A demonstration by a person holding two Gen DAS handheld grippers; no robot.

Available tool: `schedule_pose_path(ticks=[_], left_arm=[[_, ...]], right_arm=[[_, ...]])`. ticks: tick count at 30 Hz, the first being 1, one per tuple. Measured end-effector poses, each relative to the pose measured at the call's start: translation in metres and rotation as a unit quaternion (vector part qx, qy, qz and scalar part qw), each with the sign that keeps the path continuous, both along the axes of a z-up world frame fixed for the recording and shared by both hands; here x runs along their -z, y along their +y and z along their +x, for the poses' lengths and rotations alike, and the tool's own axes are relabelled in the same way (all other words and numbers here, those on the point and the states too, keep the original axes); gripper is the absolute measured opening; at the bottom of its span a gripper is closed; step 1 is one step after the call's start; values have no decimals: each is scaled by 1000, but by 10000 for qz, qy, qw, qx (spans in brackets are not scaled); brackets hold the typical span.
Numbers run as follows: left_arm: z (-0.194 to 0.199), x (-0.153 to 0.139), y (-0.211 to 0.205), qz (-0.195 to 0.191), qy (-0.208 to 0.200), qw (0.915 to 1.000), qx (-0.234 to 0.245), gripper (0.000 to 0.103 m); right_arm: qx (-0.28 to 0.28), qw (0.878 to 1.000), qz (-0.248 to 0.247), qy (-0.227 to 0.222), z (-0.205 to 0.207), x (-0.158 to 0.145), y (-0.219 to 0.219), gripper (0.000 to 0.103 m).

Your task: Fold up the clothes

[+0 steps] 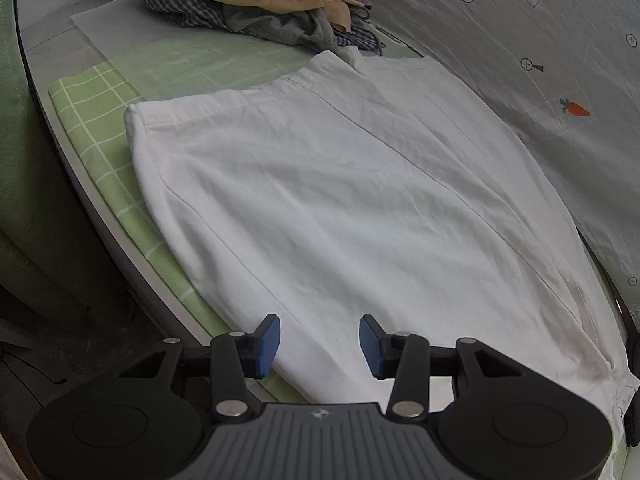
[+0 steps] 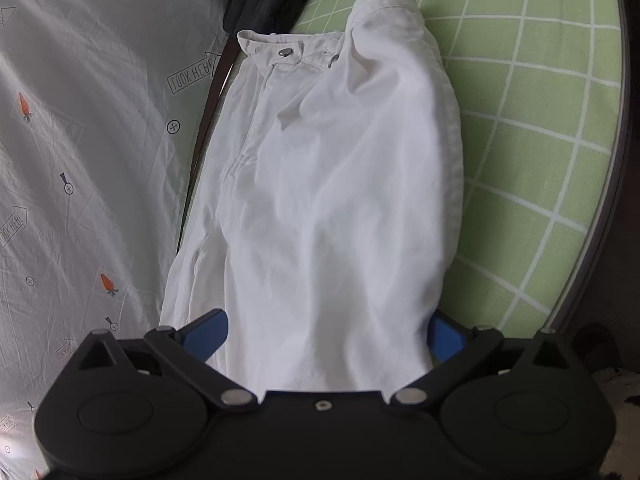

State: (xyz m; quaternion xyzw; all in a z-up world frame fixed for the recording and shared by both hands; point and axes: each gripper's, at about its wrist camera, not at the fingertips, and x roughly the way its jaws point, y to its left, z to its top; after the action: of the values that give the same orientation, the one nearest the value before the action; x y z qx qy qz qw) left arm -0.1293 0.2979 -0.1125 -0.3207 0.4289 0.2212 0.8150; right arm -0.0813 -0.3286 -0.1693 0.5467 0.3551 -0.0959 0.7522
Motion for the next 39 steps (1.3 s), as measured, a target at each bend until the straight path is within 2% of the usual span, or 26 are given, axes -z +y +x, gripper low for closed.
schedule_pose_path(ticks=[4,8,14,18,20,22,23,24,26,30,32,34,39], left_arm=[[-8,1,49,142,46,9988,-467,46],[-11,2,88,253,66,9972,-701,46],[5,11,114,229,21,9985,-496,44],[19,17,122,129,-40,9995,-274,42],[25,18,125,108,-44,9997,-208,34],[29,17,128,120,-36,9997,-186,11],[30,17,130,127,-20,9997,-202,7],[30,18,132,112,-10,9997,-238,3],[27,18,134,14,-88,9992,-398,2],[26,9,126,160,-114,9979,-613,2],[28,-1,123,210,-174,9969,-740,1],[31,-14,120,247,-300,9953,-884,1],[56,-67,99,851,-712,9904,-819,1]], right_arm=[[361,9993,-120,41,3,-1,7,103],[752,9970,-152,40,0,-2,12,103],[1139,9926,-383,146,1,-6,18,103],[1385,9863,-844,303,4,-11,19,103],[1436,9835,-1017,410,8,-13,17,103],[1541,9809,-1100,454,9,-14,11,103],[1622,9791,-1121,494,8,-15,8,103],[1777,9751,-1207,557,8,-17,6,100],[1894,9694,-1438,614,8,-23,1,86],[1774,9671,-1666,745,15,-33,-11,42],[1751,9700,-1543,686,15,-34,-19,29],[1838,9731,-1303,486,11,-37,-25,10],[1914,9739,-1219,-110,10,-65,-34,5]])
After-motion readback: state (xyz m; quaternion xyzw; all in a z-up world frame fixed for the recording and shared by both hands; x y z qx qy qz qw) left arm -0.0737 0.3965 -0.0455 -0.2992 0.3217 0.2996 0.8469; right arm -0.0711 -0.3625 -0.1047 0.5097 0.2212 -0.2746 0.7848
